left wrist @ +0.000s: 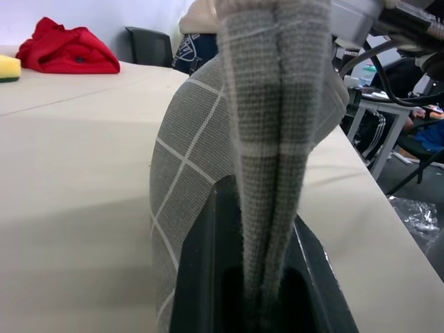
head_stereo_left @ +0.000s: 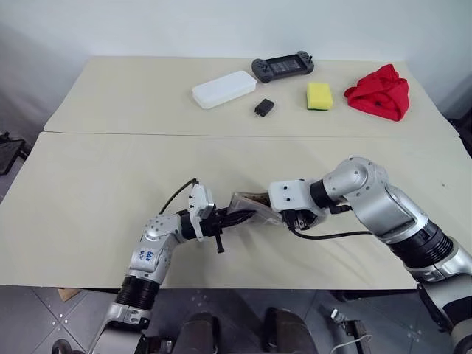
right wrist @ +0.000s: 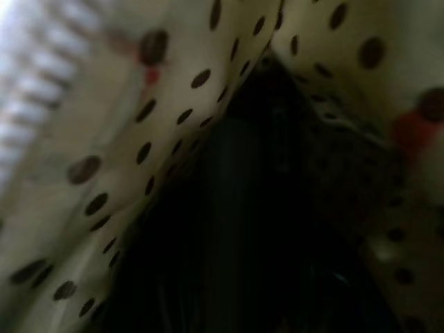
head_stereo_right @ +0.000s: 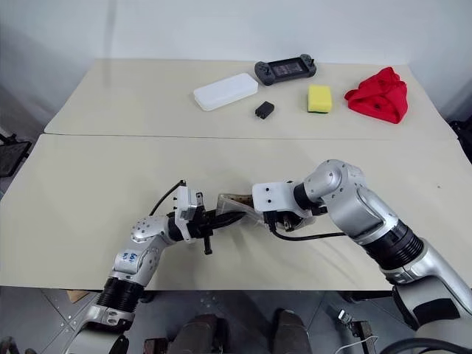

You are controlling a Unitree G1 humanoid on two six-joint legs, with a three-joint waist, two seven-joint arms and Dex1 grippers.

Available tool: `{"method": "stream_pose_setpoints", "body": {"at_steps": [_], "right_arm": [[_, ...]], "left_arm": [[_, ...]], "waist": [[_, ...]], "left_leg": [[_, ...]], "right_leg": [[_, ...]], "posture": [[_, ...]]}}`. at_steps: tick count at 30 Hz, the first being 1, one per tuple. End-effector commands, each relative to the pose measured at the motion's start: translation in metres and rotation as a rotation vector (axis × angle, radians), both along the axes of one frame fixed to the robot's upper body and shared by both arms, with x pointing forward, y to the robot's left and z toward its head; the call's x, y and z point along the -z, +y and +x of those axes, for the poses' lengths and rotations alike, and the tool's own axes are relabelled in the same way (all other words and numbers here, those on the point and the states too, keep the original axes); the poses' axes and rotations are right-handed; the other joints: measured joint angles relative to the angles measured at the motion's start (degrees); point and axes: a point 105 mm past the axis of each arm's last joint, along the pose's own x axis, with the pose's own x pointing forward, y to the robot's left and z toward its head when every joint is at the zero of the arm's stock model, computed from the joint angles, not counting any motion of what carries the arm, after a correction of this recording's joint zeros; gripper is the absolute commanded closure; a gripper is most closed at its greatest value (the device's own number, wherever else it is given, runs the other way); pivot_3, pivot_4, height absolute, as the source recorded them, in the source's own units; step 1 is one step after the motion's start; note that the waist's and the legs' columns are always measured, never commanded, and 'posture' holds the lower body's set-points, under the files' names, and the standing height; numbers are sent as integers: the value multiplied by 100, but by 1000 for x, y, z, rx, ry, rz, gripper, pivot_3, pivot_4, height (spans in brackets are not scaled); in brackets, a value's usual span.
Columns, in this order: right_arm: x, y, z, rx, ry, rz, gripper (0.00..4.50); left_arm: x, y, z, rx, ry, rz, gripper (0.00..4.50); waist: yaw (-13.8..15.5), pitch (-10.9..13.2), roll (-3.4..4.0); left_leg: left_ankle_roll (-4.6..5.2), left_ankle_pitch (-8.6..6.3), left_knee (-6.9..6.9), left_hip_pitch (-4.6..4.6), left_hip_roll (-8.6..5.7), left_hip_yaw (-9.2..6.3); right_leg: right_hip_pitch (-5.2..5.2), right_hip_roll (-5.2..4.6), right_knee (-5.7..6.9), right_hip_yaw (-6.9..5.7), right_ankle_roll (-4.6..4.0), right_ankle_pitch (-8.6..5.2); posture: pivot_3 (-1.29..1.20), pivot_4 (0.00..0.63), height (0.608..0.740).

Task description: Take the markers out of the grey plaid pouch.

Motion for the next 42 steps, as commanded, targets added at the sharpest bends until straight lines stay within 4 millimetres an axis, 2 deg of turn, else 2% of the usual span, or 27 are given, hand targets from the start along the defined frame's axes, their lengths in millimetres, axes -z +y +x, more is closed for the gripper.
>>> {"method": "stream_pose_setpoints", "body": {"at_steps": [1,6,9,11,18,21,26,30,35,38,42], "right_arm": [[14,1,4,19,9,-27,2976],[16,2,11,27,2,-38,2976],[15,5,10,19,8,-20,3523],[9,8,8,-5,1,2,4077],[-27,12,3,-64,-34,180,4086],[-38,14,-12,-218,-8,289,4086],[-43,-5,-17,-362,-15,439,4086],[-45,-22,-7,-323,14,614,4086],[-42,-33,-4,-291,32,660,4086],[-59,-32,-7,-250,91,800,4086],[-80,-30,-22,-285,147,910,4086]], "left_arm": [[-8,-2,-3,9,-34,-24,4500],[-9,-1,-1,2,-32,-27,4500],[-10,0,0,-4,-33,-29,4500],[-10,1,0,-8,-32,-28,4500],[-11,5,1,-24,-25,-30,4500],[-11,7,2,-33,-21,-28,4500],[-12,11,2,-50,-12,-36,4500],[-12,14,3,-53,-12,-28,4500],[-13,16,4,-62,-13,-22,4500],[-13,18,3,-68,-10,-22,4500],[-12,20,2,-75,-1,-23,4500]], "waist": [[-7,0,-1],[-84,-2,-2],[-102,-2,-2],[-100,-3,-3],[-100,-2,-3],[-88,-2,-5],[-104,-1,-5],[-123,-1,-5],[-115,-1,-5],[-99,-1,-5],[-100,-1,-5]], "left_leg": [[0,0,0,0,0,0],[-2,1,0,6,0,-1],[-3,2,0,7,0,-3],[-3,2,0,10,0,-6],[-3,2,0,10,0,-15],[-2,2,-1,8,-1,-17],[0,0,-5,6,-3,-10],[-1,1,-9,9,3,-7],[-1,1,-10,12,2,-9],[-2,1,-10,12,2,-13],[-1,1,-10,12,2,-25]], "right_leg": [[0,0,0,0,0,0],[3,0,4,2,0,0],[4,0,8,4,0,0],[5,0,9,4,-1,0],[3,-1,8,7,-1,0],[3,-1,7,6,-1,0],[5,-1,-2,5,0,0],[4,4,-2,4,-1,0],[4,2,0,8,-1,0],[4,2,0,8,-1,0],[3,1,0,9,-1,0]], "posture": [[0,150,740],[0,150,740],[0,150,740],[0,150,740],[0,150,740],[0,150,740],[0,150,740],[0,150,740],[0,150,740],[0,150,740],[0,150,740]]}}
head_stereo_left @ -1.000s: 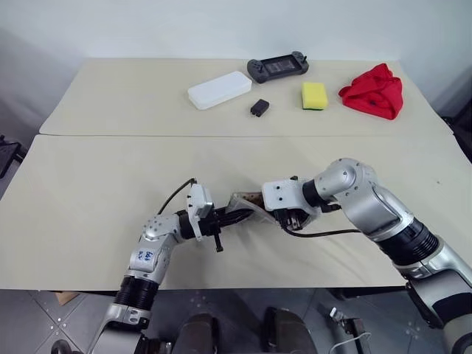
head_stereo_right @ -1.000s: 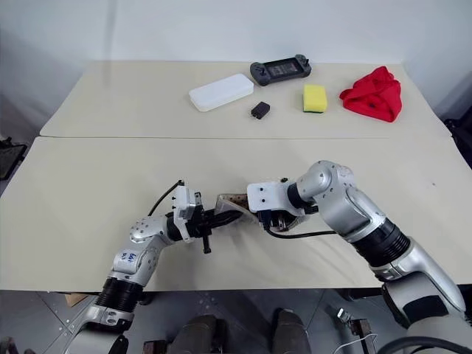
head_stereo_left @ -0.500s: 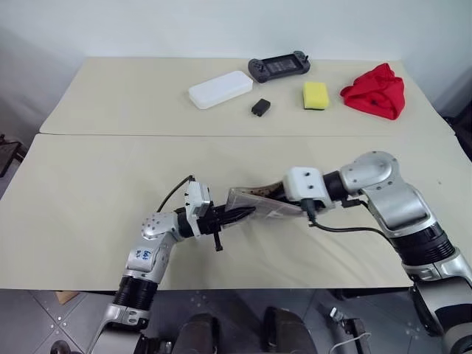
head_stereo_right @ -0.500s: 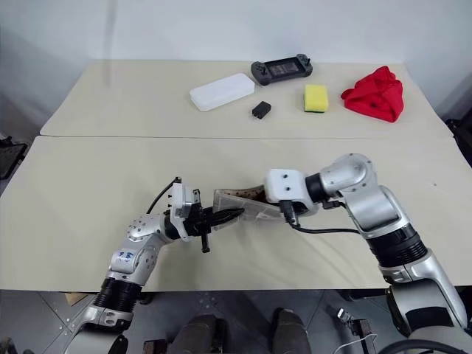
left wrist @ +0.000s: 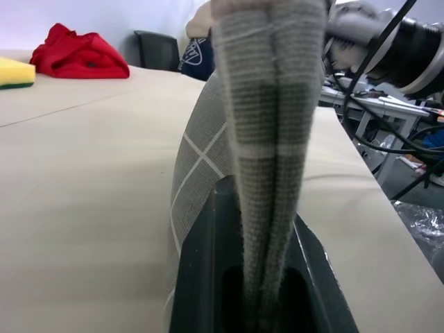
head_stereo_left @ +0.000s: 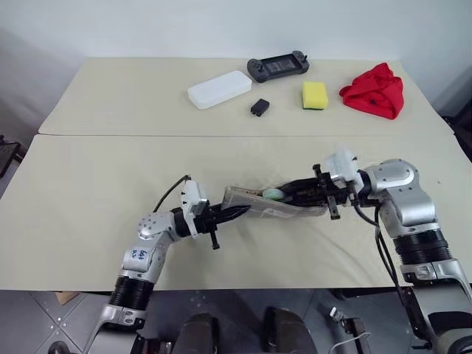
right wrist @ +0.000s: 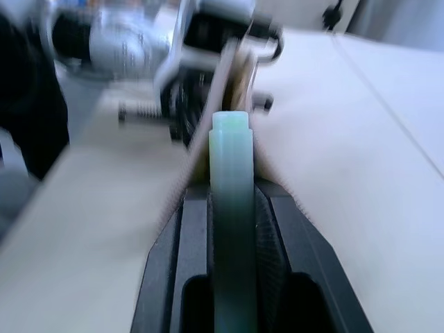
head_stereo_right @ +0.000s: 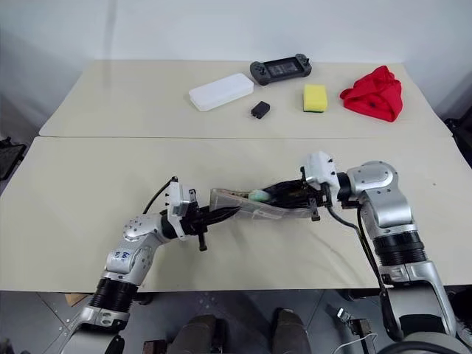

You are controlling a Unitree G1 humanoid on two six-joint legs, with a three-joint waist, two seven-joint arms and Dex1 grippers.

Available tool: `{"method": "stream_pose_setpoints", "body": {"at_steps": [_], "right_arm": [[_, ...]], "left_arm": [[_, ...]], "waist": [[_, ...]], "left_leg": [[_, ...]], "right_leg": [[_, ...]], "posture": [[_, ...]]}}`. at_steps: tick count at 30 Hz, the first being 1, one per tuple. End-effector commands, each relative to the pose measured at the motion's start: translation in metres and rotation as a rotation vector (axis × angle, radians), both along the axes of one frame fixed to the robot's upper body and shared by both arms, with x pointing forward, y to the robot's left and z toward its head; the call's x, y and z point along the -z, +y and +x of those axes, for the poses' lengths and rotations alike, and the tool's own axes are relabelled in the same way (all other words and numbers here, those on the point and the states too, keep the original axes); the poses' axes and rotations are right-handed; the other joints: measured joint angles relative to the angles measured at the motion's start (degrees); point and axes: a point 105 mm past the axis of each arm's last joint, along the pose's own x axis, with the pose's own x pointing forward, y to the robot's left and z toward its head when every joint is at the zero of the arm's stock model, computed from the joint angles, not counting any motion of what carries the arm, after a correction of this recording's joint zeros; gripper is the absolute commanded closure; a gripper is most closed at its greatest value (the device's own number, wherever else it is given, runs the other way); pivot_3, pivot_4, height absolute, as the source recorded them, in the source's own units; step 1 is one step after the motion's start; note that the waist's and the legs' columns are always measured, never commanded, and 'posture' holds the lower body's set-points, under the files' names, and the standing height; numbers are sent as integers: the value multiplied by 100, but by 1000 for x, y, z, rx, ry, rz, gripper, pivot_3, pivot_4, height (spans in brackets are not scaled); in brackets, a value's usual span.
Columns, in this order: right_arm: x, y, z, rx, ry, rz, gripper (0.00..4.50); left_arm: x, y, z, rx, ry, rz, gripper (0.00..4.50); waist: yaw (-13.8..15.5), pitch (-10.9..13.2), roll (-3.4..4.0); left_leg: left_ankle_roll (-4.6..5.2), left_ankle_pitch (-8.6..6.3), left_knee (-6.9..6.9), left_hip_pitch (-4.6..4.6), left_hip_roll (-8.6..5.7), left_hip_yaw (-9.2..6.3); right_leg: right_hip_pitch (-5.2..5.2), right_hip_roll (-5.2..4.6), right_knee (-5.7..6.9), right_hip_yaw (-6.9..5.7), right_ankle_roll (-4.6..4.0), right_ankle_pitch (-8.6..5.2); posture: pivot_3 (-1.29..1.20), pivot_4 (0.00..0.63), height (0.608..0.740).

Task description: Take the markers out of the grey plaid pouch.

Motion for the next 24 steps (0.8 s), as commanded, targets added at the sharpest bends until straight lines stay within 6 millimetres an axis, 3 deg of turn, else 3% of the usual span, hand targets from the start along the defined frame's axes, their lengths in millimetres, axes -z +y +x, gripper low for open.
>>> {"method": "stream_pose_setpoints", "body": {"at_steps": [1,6,8,13,16,20,24], "right_arm": [[-33,0,-16,-44,11,123,4086],[-80,1,-27,-30,197,333,4086],[-92,-13,-21,42,265,389,4086],[-97,-66,7,334,300,454,4086],[-59,-140,28,718,353,340,4086],[-6,-192,25,978,459,181,4086],[43,-229,15,1210,533,-50,4086]], "left_arm": [[-4,6,-2,-17,-7,-12,4500],[-4,8,-2,1,12,-8,4500],[-5,8,-3,15,6,-1,4500],[-7,10,-5,38,1,8,4500],[-8,9,-10,87,15,-2,4500],[-7,3,-12,108,21,-14,4500],[-7,-2,-10,110,20,-30,4500]], "waist": [[0,0,0],[1,0,0],[11,0,0],[103,0,0],[182,0,0],[168,0,1],[114,-3,8]], "left_leg": [[0,0,0,0,0,-1],[0,0,0,0,3,-7],[0,0,0,0,5,-8],[5,-3,0,-1,-5,2],[5,-3,-2,-3,-6,20],[10,-6,-7,-14,-8,46],[8,-5,-14,-11,-3,57]], "right_leg": [[0,0,0,0,0,0],[-2,-1,2,2,-1,1],[-2,-2,2,2,-2,1],[-2,-6,-1,6,-3,2],[-3,-5,-2,5,-2,1],[-3,-5,-16,-7,-2,1],[-6,-2,-18,-6,-1,1]], "posture": [[0,150,740],[0,150,740],[0,150,740],[0,150,740],[0,150,740],[0,150,740],[0,150,740]]}}
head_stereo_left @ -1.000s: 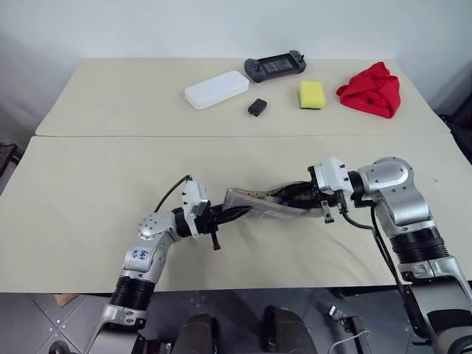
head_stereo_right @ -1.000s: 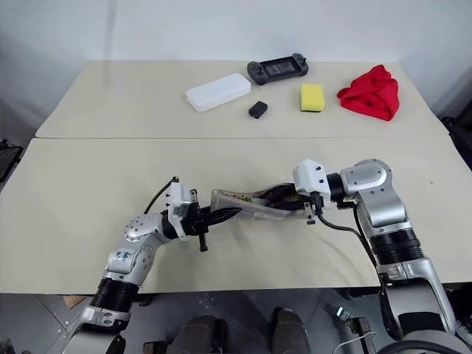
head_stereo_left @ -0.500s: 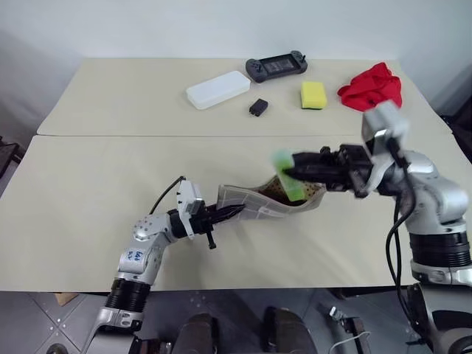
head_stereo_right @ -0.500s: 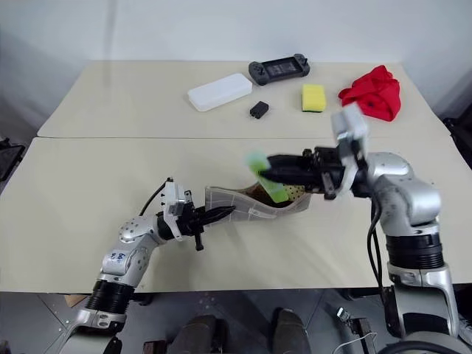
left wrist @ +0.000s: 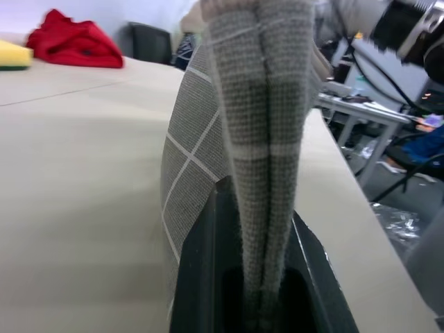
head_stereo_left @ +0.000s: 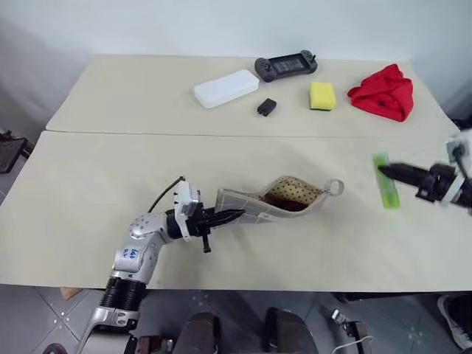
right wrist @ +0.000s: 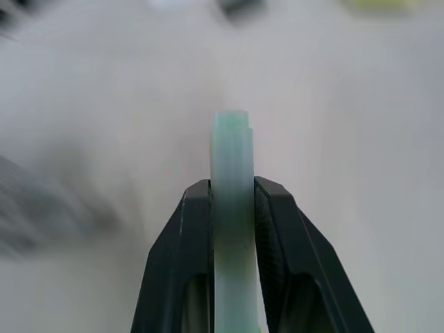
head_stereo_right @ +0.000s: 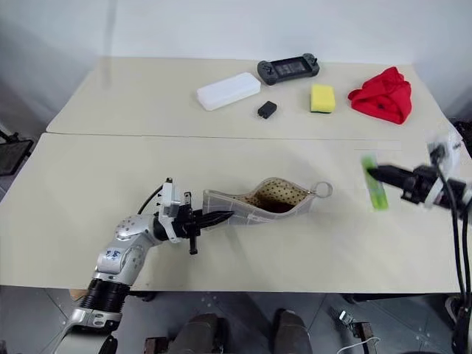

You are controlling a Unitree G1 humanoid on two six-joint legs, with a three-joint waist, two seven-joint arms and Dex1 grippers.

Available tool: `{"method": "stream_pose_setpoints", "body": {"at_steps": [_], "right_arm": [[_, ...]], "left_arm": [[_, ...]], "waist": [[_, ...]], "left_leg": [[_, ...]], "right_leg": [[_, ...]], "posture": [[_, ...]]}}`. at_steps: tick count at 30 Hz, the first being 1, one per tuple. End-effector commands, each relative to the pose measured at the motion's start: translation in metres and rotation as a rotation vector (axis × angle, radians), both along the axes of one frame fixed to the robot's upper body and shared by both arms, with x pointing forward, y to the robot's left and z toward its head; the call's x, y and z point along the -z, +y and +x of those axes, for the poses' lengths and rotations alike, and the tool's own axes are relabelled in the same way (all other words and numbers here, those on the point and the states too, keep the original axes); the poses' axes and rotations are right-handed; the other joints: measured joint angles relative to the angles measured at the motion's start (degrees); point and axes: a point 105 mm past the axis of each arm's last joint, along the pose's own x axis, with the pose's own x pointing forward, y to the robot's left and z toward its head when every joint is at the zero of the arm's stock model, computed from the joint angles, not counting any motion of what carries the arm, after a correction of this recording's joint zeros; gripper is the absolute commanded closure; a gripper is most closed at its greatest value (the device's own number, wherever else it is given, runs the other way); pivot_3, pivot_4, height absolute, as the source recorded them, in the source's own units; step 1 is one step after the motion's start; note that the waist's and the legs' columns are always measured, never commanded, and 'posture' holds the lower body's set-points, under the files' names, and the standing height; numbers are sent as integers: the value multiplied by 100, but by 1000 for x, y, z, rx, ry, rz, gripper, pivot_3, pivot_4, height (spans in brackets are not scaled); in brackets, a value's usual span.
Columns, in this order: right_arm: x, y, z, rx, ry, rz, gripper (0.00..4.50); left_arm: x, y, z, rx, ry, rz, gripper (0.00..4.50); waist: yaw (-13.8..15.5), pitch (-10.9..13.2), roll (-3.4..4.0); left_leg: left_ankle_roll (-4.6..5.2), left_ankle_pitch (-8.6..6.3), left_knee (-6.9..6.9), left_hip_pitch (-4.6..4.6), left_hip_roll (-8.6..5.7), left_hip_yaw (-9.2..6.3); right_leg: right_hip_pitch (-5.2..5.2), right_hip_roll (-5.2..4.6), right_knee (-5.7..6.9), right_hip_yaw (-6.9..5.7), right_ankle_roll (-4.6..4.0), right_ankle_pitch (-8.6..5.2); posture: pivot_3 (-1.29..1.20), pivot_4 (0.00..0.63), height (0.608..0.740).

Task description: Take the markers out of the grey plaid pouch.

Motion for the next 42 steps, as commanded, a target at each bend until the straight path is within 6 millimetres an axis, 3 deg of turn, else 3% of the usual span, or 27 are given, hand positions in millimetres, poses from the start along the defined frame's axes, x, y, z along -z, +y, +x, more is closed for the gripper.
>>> {"method": "stream_pose_setpoints", "body": {"at_steps": [1,3,9,13,15,20,22,25,30,33,38,42], "right_arm": [[13,-31,-4,142,77,-184,4086],[22,-39,-5,184,115,-243,4086],[16,-30,-9,106,73,-237,2078],[-55,-29,-11,-2,-365,-283,710],[-68,-25,-16,-45,-386,-249,710],[-111,41,-13,-268,-566,-174,710],[-114,73,-15,-391,-588,-170,1082],[-97,112,-23,-605,-562,-265,1985],[-74,159,-35,-869,-510,-359,3575],[-72,174,-37,-918,-509,-365,4477],[-65,186,-41,-997,-489,-413,4477],[-47,192,-31,-981,-380,-535,4477]], "left_arm": [[-6,-6,0,18,-29,-19,4500],[-6,-8,0,24,-28,-25,4500],[-9,-13,0,42,-30,-31,4500],[-10,-14,3,50,-36,-32,4500],[-10,-14,3,52,-37,-32,4500],[-6,-16,5,50,-29,-33,4500],[-5,-17,6,49,-28,-33,4500],[-5,-19,7,46,-30,-33,4500],[-4,-19,9,44,-38,-18,4500],[-3,-19,9,42,-40,-13,4500],[-2,-18,9,40,-40,-10,4500],[-3,-20,8,43,-41,-13,4500]], "waist": [[-32,-1,2],[-40,-2,3],[15,-1,4],[17,1,11],[7,1,11],[-34,1,12],[-42,1,11],[6,2,10],[39,2,9],[12,2,10],[16,2,9],[1,2,10]], "left_leg": [[-1,1,0,2,2,6],[-2,1,1,16,5,17],[-2,1,4,16,2,16],[-2,1,2,14,0,19],[-2,1,2,15,2,19],[-2,2,3,20,8,21],[-3,2,3,21,9,17],[-3,2,3,20,7,7],[4,-2,10,6,-5,3],[5,-2,9,4,-2,3],[4,-2,10,3,-2,-1],[4,-2,10,3,0,-1]], "right_leg": [[-1,0,1,2,0,0],[4,0,7,11,0,0],[3,0,6,19,2,2],[3,0,0,21,6,4],[4,3,-1,20,7,4],[3,5,2,26,6,4],[2,5,5,27,6,4],[2,5,5,26,5,4],[2,0,-2,20,9,6],[2,1,-9,19,12,8],[4,2,-11,13,12,8],[3,2,-10,13,11,8]], "posture": [[0,150,740],[0,150,740],[0,150,740],[0,150,740],[0,150,740],[0,150,740],[0,150,740],[0,150,740],[0,150,740],[0,150,740],[0,150,740],[0,150,740]]}}
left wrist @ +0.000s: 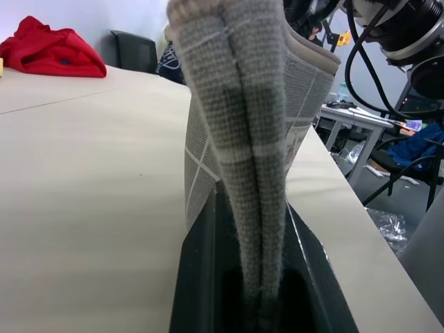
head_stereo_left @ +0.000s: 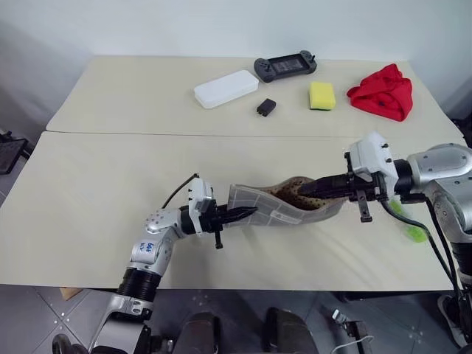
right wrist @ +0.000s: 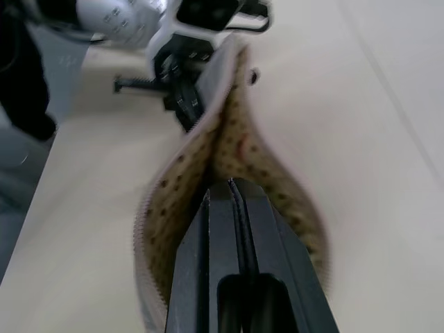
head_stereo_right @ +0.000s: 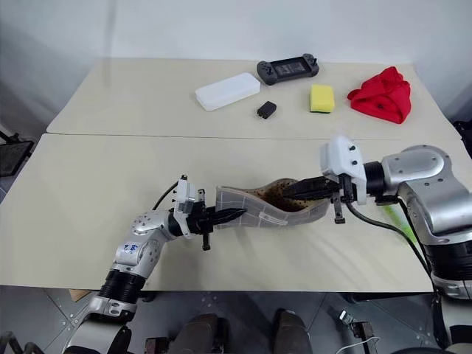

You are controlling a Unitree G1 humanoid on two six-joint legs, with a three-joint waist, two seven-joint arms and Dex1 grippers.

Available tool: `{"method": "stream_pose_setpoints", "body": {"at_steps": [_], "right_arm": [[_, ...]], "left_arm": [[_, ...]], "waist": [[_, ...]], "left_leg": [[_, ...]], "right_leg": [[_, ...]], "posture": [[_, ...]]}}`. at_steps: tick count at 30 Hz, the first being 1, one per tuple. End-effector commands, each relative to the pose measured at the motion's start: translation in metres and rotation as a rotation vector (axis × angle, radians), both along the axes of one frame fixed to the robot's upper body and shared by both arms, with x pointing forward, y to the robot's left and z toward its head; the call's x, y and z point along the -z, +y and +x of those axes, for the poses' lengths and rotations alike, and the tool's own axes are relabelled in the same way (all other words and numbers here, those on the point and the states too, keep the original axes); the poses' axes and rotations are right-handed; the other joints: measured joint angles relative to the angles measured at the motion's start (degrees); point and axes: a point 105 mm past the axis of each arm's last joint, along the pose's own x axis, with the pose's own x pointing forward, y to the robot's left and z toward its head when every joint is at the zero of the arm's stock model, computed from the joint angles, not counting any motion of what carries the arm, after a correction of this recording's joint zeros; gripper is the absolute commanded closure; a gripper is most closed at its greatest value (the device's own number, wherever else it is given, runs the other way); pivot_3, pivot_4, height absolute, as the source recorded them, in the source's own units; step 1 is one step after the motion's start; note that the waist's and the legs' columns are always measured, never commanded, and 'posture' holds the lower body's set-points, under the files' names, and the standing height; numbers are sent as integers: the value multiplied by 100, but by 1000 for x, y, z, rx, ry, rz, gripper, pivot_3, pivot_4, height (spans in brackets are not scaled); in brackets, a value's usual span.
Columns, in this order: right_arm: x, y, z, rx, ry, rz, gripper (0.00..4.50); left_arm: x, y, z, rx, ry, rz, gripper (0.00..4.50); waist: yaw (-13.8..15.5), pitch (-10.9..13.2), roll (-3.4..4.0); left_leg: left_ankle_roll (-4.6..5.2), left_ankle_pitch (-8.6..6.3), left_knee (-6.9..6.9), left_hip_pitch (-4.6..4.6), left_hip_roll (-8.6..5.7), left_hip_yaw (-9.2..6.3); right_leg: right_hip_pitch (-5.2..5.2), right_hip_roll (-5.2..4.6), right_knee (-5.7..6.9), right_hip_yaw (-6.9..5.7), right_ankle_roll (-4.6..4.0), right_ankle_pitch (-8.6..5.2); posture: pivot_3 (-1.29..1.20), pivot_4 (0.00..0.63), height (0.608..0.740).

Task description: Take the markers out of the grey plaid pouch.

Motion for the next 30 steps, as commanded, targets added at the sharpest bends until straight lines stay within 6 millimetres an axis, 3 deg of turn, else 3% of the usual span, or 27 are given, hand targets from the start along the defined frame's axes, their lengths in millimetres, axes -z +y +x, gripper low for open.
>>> {"method": "stream_pose_setpoints", "body": {"at_steps": [1,12,15,18,21,26,30], "right_arm": [[8,5,6,38,-17,-108,4477],[23,21,17,84,-43,-216,4477],[30,30,13,28,-29,-285,3920],[38,32,15,11,-28,-347,3014],[43,36,15,10,0,-366,3014],[51,34,43,130,-66,-460,3014],[57,36,45,136,-55,-485,3014]], "left_arm": [[-5,-3,-1,9,-27,-2,4500],[-5,-3,-1,8,-29,-1,4500],[-4,-3,-1,10,-25,0,4500],[-4,-4,-1,10,-23,-2,4500],[-4,-4,-1,10,-24,-3,4500],[-5,-4,0,1,-27,-7,4500],[-5,-4,1,-3,-27,-7,4500]], "waist": [[2,0,0],[2,0,0],[-6,0,0],[-14,0,0],[-3,0,0],[-33,-1,0],[-27,-1,-1]], "left_leg": [[0,0,0,0,0,0],[0,0,2,-1,-1,1],[0,0,1,-1,0,1],[0,0,2,0,0,2],[0,0,2,-1,0,0],[-2,1,3,1,1,2],[-2,1,2,0,0,1]], "right_leg": [[0,0,1,0,0,0],[0,0,2,0,0,0],[-1,1,1,-1,0,0],[-1,1,3,0,0,0],[-1,1,3,-1,0,0],[-1,1,7,0,0,0],[-1,1,6,-1,0,0]], "posture": [[0,150,740],[0,150,740],[0,150,740],[0,150,740],[0,150,740],[0,150,740],[0,150,740]]}}
